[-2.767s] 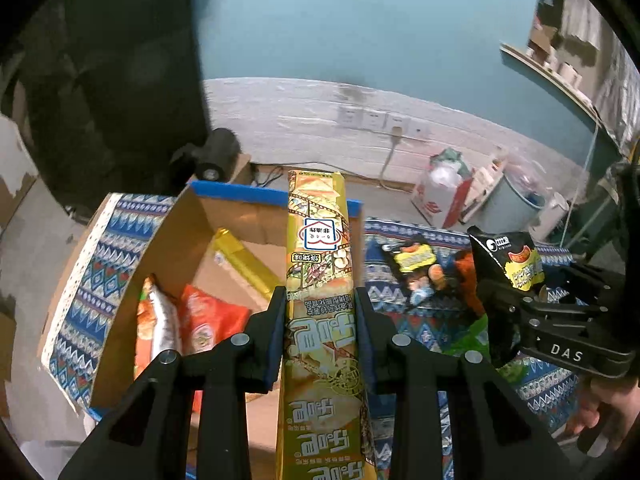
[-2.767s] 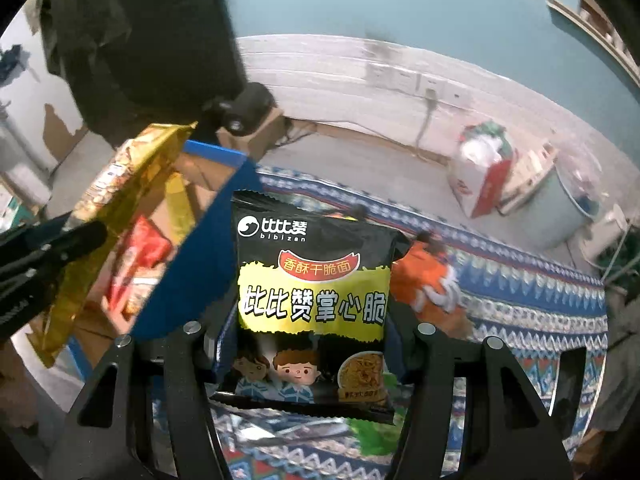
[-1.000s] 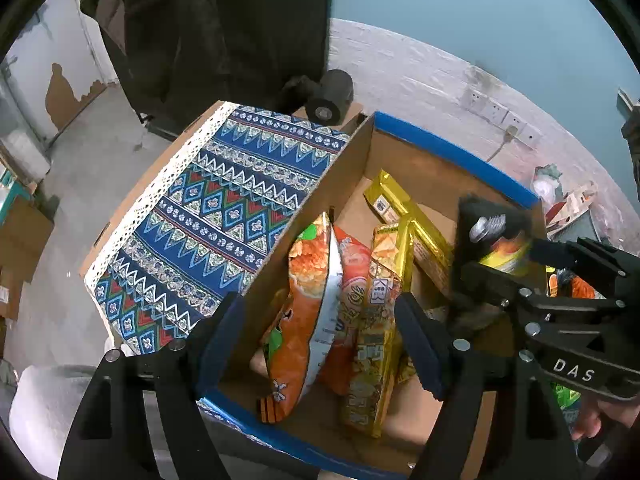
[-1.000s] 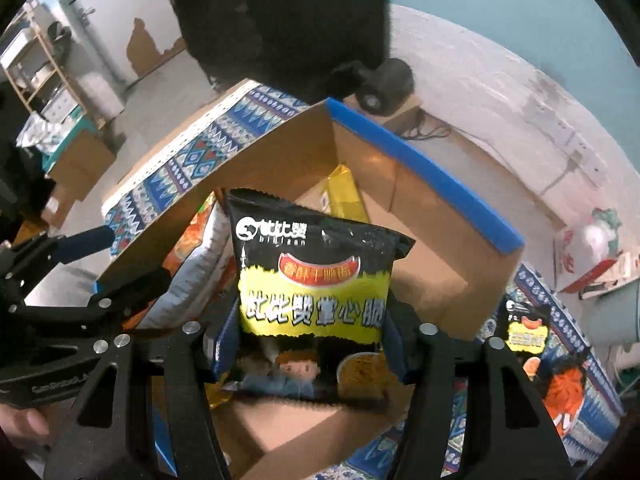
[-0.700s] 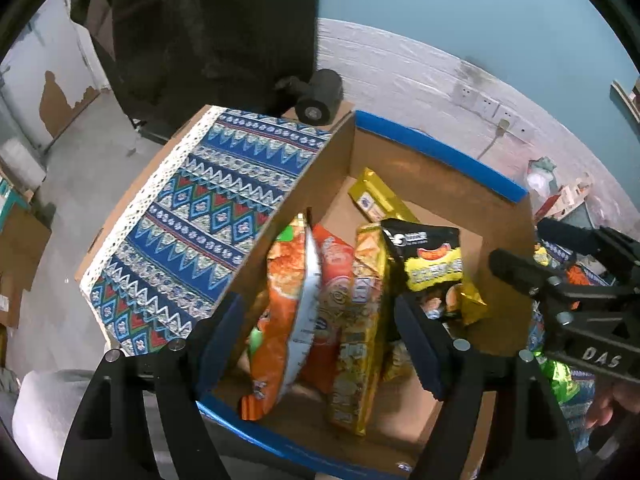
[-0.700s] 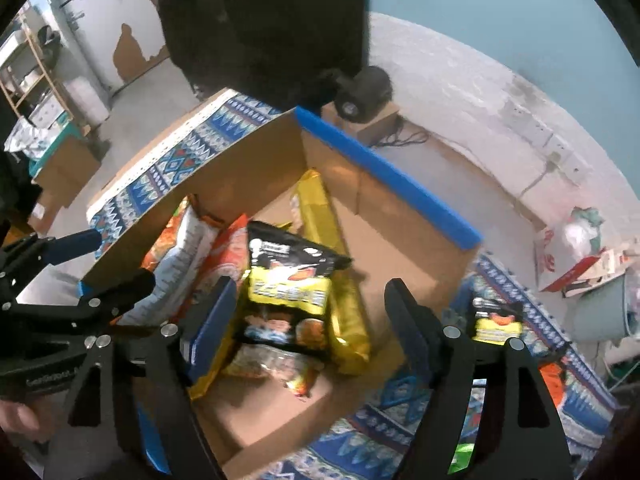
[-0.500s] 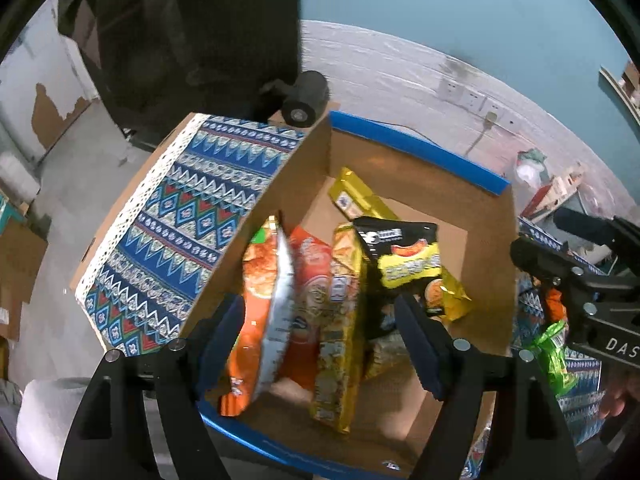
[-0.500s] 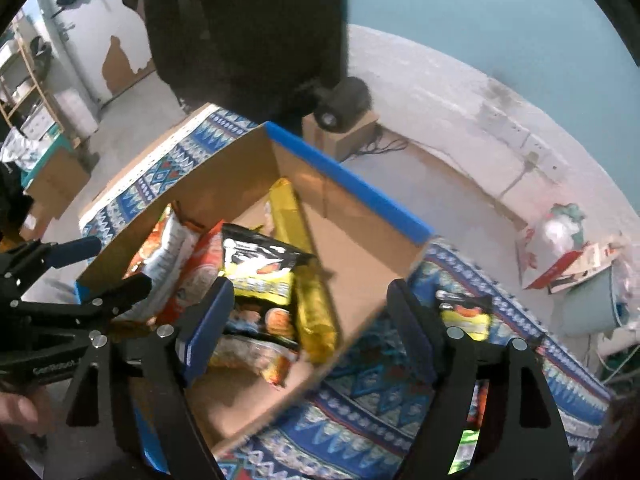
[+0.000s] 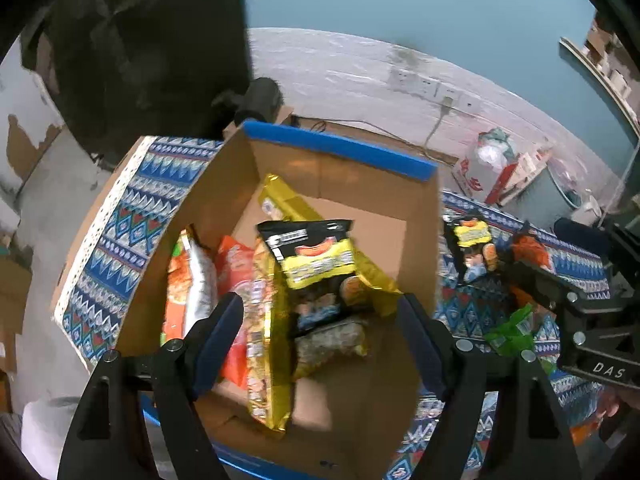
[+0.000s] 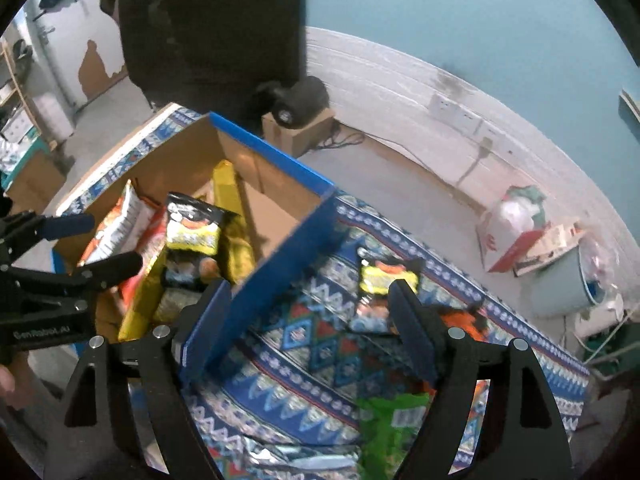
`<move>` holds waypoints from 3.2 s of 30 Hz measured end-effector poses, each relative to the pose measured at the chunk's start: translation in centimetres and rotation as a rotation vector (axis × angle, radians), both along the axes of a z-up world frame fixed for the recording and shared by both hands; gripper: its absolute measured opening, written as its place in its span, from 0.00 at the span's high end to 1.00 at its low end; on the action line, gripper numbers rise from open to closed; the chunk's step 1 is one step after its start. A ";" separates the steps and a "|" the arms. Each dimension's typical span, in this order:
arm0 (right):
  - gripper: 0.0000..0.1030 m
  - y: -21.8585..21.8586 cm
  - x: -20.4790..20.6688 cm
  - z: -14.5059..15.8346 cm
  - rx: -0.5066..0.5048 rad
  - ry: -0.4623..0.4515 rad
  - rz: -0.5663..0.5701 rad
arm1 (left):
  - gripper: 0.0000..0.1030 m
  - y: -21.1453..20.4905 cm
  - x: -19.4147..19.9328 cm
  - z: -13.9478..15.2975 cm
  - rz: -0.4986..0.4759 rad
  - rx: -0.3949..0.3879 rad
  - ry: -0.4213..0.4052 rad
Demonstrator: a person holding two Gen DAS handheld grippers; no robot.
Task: Organize snacks
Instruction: 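Move both tools back over the remaining snacks on the cloth, then grasp the orange chip bag with the right tool while the left tool grasps another black bibizan packet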
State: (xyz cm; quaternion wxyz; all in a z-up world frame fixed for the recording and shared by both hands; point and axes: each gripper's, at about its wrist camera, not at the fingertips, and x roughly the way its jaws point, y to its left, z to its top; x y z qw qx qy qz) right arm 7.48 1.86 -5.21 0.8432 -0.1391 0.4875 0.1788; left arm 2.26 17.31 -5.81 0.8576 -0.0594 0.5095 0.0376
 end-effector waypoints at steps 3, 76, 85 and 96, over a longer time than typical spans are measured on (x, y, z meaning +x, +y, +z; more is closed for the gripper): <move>0.22 -1.7 -0.5 0.1 -0.006 0.005 -0.019 | 0.22 -1.5 0.2 0.2 -0.033 0.006 -0.005; 0.68 -23.1 2.9 -12.1 0.048 0.211 -0.340 | 0.11 -17.6 13.4 -9.9 -0.208 -0.039 0.183; 0.68 -25.8 1.8 -10.6 0.057 0.166 -0.404 | 0.11 -19.2 15.2 -12.4 -0.165 -0.050 0.248; 0.68 -26.0 1.3 -9.1 0.075 0.131 -0.393 | 0.14 -20.5 14.9 -13.5 -0.213 0.028 0.237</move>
